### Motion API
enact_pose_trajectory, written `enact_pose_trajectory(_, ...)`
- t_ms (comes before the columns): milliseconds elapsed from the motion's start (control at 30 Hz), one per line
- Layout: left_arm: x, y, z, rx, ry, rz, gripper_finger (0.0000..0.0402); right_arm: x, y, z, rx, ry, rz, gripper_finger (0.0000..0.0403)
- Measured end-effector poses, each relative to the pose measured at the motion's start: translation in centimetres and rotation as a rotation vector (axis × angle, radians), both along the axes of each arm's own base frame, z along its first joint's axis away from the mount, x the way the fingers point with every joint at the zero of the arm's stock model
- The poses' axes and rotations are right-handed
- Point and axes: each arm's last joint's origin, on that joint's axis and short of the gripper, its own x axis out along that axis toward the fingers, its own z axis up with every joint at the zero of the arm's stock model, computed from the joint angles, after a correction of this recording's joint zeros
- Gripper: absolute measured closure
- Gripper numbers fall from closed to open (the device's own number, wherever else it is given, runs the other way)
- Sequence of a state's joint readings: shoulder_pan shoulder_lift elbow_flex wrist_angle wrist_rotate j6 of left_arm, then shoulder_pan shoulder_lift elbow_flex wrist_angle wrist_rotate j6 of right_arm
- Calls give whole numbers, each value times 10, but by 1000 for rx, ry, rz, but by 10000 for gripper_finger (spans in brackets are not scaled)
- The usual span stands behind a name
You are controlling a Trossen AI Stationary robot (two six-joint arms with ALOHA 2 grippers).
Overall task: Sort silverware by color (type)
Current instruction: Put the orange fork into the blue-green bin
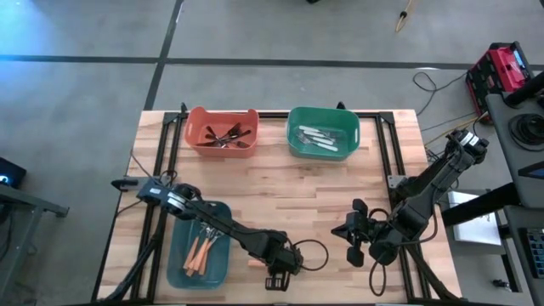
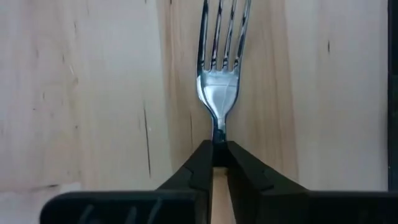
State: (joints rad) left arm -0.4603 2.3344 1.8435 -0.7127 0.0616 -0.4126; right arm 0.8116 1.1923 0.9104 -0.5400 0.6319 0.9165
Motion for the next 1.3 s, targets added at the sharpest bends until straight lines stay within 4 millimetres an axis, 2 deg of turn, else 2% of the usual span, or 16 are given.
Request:
enact_pose_trajectory(300,0,3,8,34,29,1,397,-2,-3,5,9,-29,-20,394)
enact_pose_trajectory(667,8,8,65,182,-61,-112,399,-12,-17,28,-4,-142,-56,394)
enact_pose_trajectory(1100,4,19,126,380,-138,-33,401,-17,-23,36,-19,-199,-97,394)
enact_pose_trajectory(1200,4,19,134,377,-159,-26,401,-16,-23,36,-23,-197,-97,394)
enact_pose_trajectory(1300,4,19,131,379,-146,-32,401,-16,-23,36,-22,-198,-98,394)
